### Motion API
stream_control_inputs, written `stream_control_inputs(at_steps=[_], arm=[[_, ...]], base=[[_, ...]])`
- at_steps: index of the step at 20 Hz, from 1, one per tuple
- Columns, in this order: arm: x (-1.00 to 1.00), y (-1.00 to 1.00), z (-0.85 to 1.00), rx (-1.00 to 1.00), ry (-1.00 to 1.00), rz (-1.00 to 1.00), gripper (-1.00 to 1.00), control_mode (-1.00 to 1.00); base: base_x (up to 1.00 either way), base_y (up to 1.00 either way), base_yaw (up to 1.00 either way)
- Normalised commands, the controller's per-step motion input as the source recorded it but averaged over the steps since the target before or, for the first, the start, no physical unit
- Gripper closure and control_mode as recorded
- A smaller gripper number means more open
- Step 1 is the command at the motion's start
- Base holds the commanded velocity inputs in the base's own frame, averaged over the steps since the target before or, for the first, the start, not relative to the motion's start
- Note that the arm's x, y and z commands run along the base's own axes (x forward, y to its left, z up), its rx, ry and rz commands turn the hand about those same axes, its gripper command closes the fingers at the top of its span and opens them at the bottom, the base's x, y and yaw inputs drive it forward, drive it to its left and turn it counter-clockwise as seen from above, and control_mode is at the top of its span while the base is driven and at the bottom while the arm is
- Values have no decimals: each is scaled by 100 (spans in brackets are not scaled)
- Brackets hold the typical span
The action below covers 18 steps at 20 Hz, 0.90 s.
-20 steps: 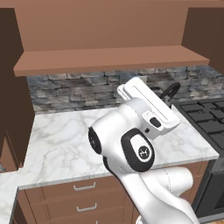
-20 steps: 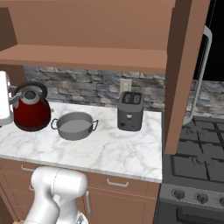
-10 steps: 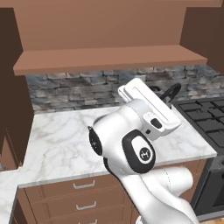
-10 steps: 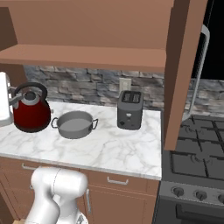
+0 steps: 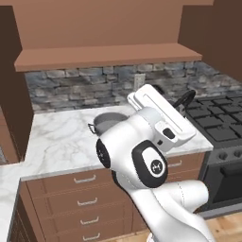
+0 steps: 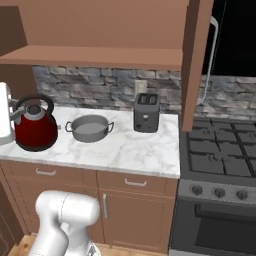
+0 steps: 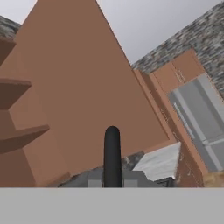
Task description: Pick the kettle from the cabinet and place it on a stove burner. Then pick the pot from the counter and place it on another stove burner. Finally, turn both burners on.
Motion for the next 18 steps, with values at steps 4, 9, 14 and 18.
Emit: stream_control_inputs(at_steps=[4,9,14,18], arm=[[0,0,0,0,0,0,100,100],[0,0,0,0,0,0,100,100],[0,0,0,0,0,0,100,100],[0,0,0,0,0,0,100,100]], base=[[-50,-30,-9],[-45,-41,-8],[-44,-49,-7],[-45,-53,-7]])
